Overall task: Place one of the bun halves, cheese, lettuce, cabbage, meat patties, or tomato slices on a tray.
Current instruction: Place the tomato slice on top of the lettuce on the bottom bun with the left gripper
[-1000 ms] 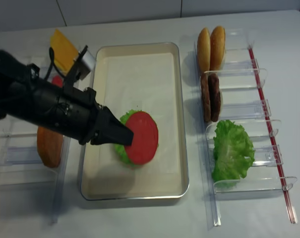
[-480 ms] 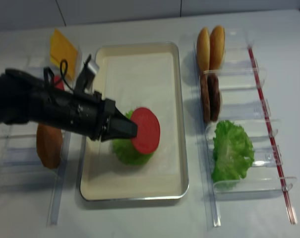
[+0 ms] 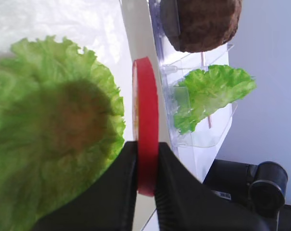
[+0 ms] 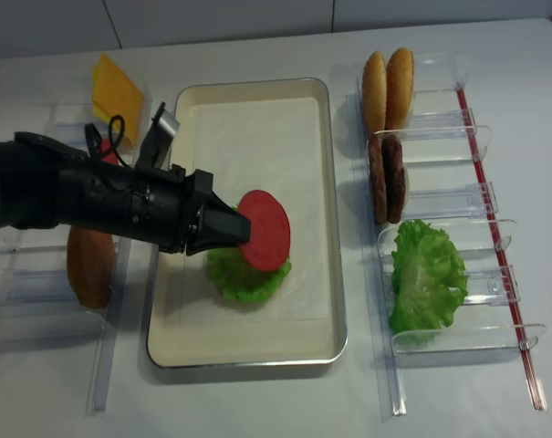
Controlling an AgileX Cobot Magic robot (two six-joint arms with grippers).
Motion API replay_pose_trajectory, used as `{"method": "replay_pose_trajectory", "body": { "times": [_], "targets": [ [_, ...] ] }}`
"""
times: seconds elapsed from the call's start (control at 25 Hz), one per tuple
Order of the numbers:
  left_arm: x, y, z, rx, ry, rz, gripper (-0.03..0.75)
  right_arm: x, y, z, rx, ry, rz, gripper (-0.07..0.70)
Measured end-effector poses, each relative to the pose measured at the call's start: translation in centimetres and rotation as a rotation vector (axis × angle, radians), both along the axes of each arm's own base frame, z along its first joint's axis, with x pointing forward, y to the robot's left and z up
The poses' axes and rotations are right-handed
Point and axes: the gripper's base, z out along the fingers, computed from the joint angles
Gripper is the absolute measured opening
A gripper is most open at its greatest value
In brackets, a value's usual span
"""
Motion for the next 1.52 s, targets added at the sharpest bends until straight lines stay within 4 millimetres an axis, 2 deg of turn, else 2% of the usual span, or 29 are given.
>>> {"method": "replay_pose_trajectory", "body": {
  "times": [0.44,0.64,0.92,1.52],
  "targets": [
    [-0.2,0.6,-0.2,0.011,0.013,-0.027,0.062,0.0,0.0,0.0,0.0,0.0,0.0,0.562],
    [0.1,0.5,-1.2,0.009,0.053,-0.023,0.062,0.0,0.0,0.0,0.0,0.0,0.0,0.562],
    [0.5,0.5,-1.7,-0.018,0.055,0.0,0.062,0.0,0.0,0.0,0.001,0.0,0.001,0.562],
    [0.4,1.0,-1.8,0.003,0.062,-0.004,0.062,0.0,0.0,0.0,0.002,0.0,0.001,0.562]
  ]
}}
